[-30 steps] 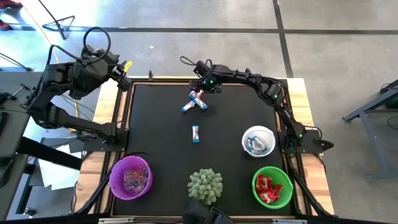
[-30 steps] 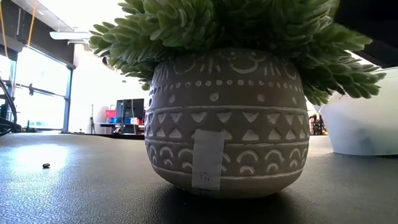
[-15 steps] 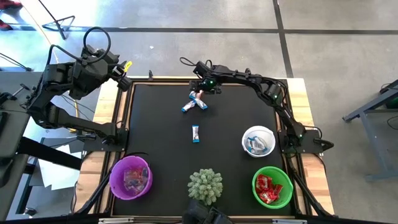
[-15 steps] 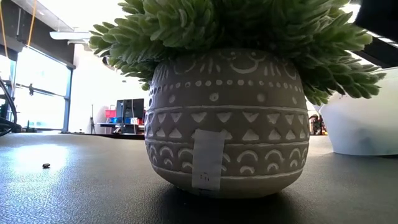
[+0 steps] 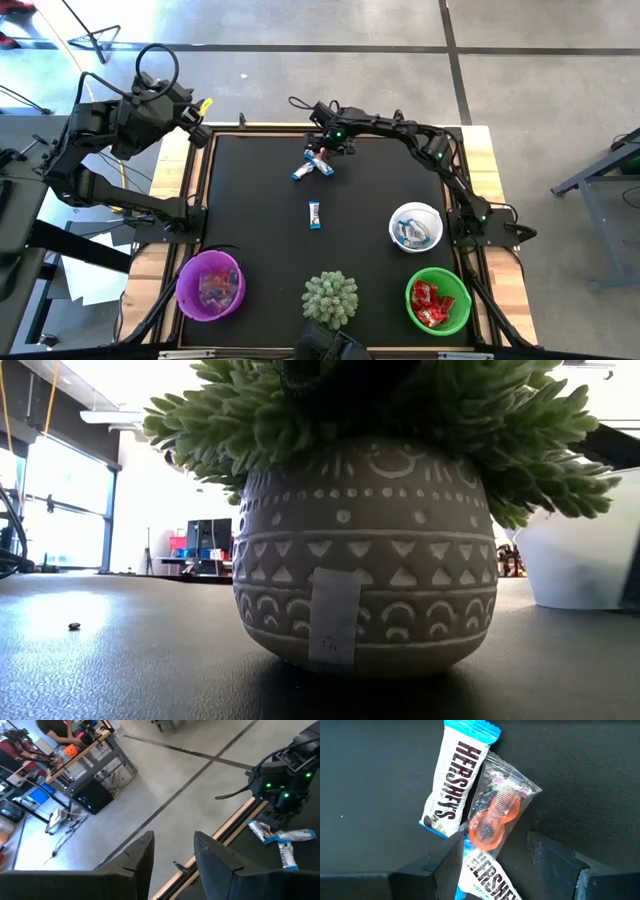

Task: Sort candy
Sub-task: Put the transparent candy wrapper into the purple bucket

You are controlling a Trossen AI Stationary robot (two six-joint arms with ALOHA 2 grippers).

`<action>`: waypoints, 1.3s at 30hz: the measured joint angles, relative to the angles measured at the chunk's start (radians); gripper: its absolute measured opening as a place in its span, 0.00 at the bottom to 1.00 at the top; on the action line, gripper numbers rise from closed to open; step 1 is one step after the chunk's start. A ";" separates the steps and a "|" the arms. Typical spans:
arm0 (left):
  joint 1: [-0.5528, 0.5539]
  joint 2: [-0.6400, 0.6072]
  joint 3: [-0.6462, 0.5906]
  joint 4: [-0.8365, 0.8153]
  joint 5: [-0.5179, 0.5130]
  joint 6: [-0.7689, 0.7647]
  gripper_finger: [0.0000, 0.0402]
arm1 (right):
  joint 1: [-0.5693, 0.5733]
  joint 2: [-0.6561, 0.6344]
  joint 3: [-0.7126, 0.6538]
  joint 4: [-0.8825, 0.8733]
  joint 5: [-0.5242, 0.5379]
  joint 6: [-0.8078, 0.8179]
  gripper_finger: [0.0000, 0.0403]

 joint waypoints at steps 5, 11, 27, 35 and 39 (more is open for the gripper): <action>0.000 0.000 0.000 0.000 0.005 0.000 0.31 | 0.000 0.002 -0.001 -0.007 0.005 -0.006 0.48; 0.000 0.000 0.000 0.000 0.006 0.000 0.31 | 0.001 0.007 0.032 -0.066 0.043 -0.035 0.35; 0.000 0.000 0.000 0.000 0.014 -0.003 0.31 | -0.008 0.000 0.034 -0.143 0.044 -0.088 0.02; 0.000 0.000 0.000 0.000 0.054 -0.003 0.31 | -0.005 -0.035 0.032 -0.124 -0.012 -0.106 0.01; 0.000 0.000 0.000 0.000 0.060 -0.003 0.31 | 0.008 -0.087 0.032 -0.065 -0.018 -0.111 0.00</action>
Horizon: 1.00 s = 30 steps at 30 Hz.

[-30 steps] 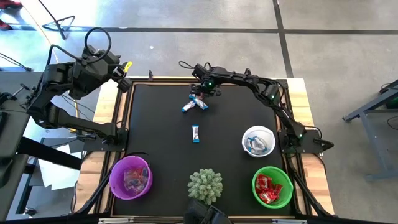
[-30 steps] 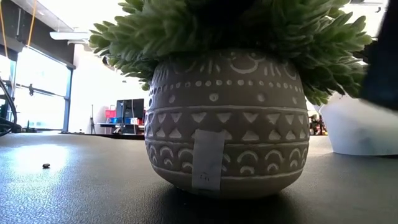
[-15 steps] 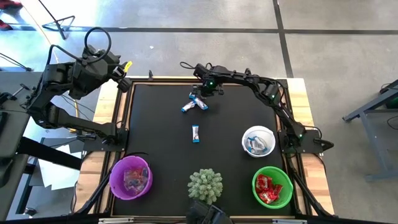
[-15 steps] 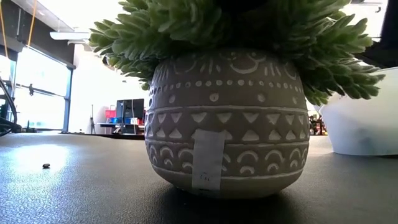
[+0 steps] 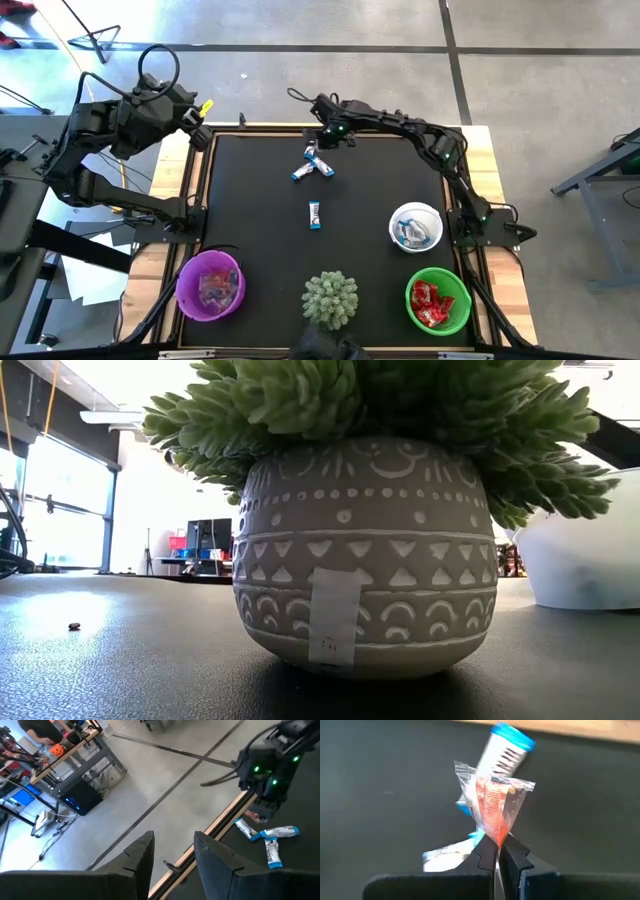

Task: Sort candy
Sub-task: Put the transparent candy wrapper into the purple bucket

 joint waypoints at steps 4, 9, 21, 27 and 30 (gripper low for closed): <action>0.000 0.000 0.000 0.000 0.019 0.001 0.31 | 0.017 -0.062 0.000 0.076 0.007 -0.022 0.00; -0.001 0.001 0.000 0.002 0.066 0.002 0.31 | 0.046 -0.148 0.000 0.188 0.018 -0.056 0.00; -0.001 0.053 0.000 0.270 0.217 0.056 0.31 | 0.173 -0.370 0.002 0.484 0.018 -0.322 0.00; -0.001 0.105 0.000 0.529 0.371 0.175 0.31 | 0.229 -0.468 0.002 0.489 0.060 -0.457 0.00; -0.001 0.135 0.000 0.649 0.479 0.175 0.31 | 0.245 -0.503 0.002 0.492 0.074 -0.506 0.00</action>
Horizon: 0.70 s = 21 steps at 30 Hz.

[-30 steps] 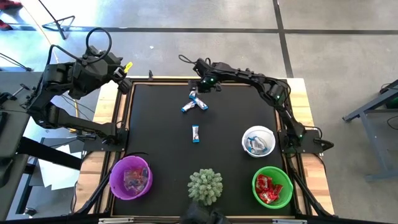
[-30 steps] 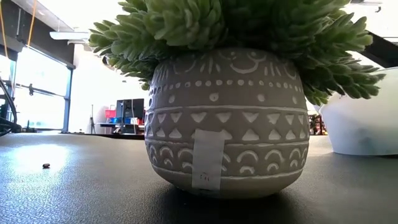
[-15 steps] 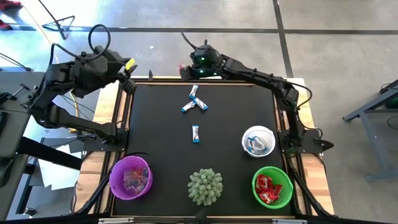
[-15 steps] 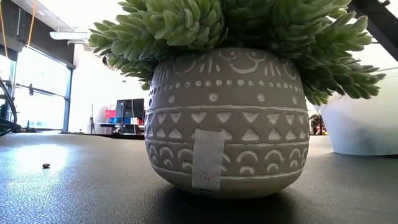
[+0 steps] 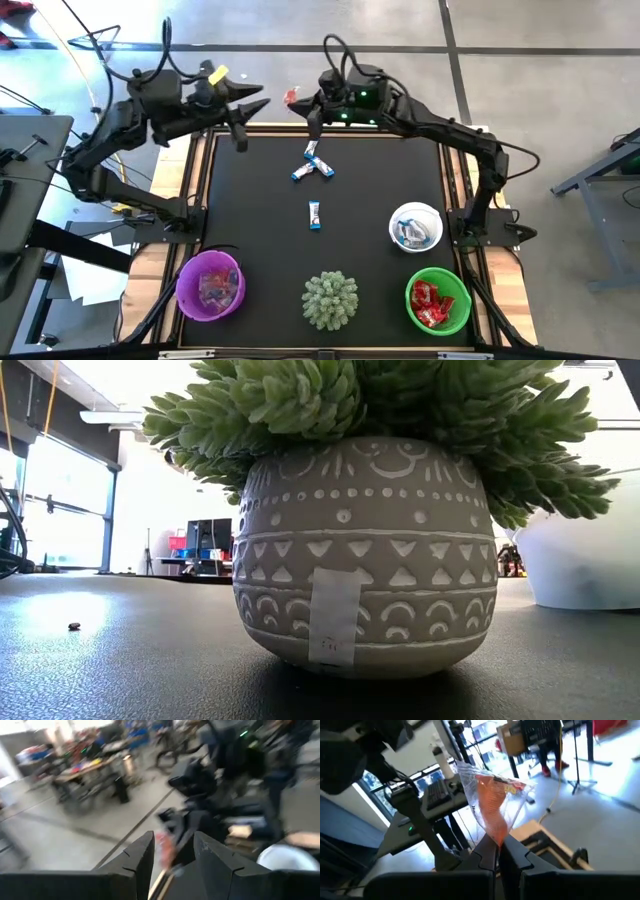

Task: Sort candy
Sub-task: Put the transparent candy wrapper into the purple bucket

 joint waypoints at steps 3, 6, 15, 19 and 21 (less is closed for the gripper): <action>0.000 0.031 0.000 0.067 0.041 -0.021 0.31 | 0.016 -0.019 0.001 -0.005 0.015 -0.024 0.00; -0.001 0.062 0.000 0.094 0.039 -0.062 0.31 | 0.027 -0.033 0.000 -0.027 0.051 -0.060 0.00; -0.002 0.130 0.000 0.138 0.009 -0.121 0.31 | 0.043 -0.051 0.000 -0.060 0.114 -0.165 0.00; -0.002 0.141 0.000 0.140 -0.005 -0.122 0.31 | 0.044 -0.067 0.000 -0.078 0.162 -0.199 0.00; -0.002 0.146 0.000 0.143 -0.006 -0.123 0.31 | 0.044 -0.073 0.000 -0.079 0.179 -0.206 0.00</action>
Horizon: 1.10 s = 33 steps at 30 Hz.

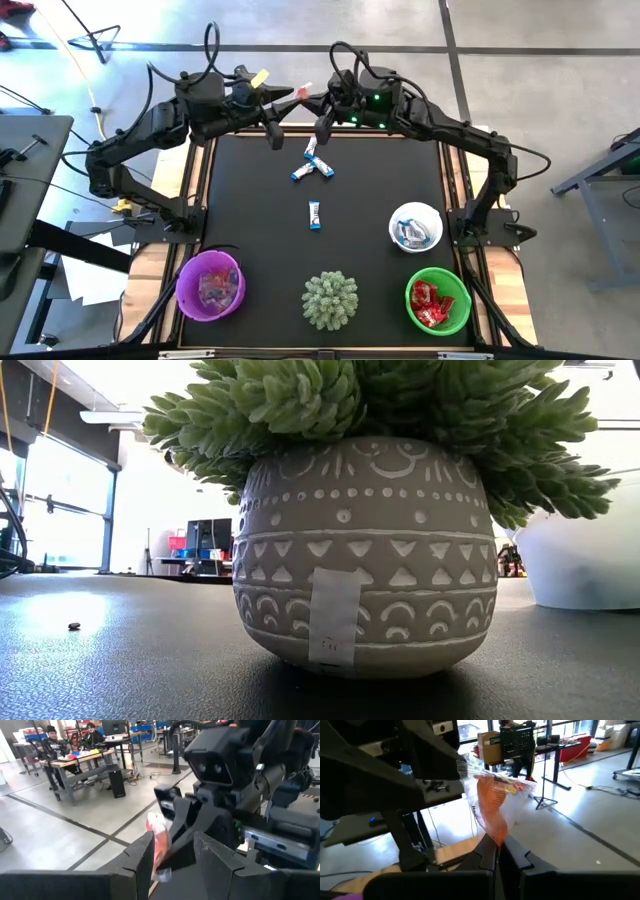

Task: Sort candy
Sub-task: Put the transparent candy wrapper into the purple bucket

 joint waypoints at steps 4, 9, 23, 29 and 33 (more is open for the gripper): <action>0.000 0.004 0.000 0.004 0.000 0.000 0.31 | 0.002 -0.008 0.000 0.001 0.002 -0.027 0.00; 0.000 0.014 0.000 0.013 -0.017 0.000 0.31 | 0.005 -0.008 0.000 -0.005 0.001 -0.042 0.00; 0.000 0.038 0.000 0.029 -0.026 0.002 0.31 | 0.030 -0.009 0.000 -0.006 -0.002 -0.079 0.00; 0.000 0.046 0.000 0.041 -0.026 0.001 0.31 | 0.044 -0.020 0.000 -0.002 0.001 -0.098 0.00; -0.001 0.050 0.000 0.048 -0.038 0.001 0.29 | 0.048 -0.020 0.000 -0.008 0.002 -0.098 0.00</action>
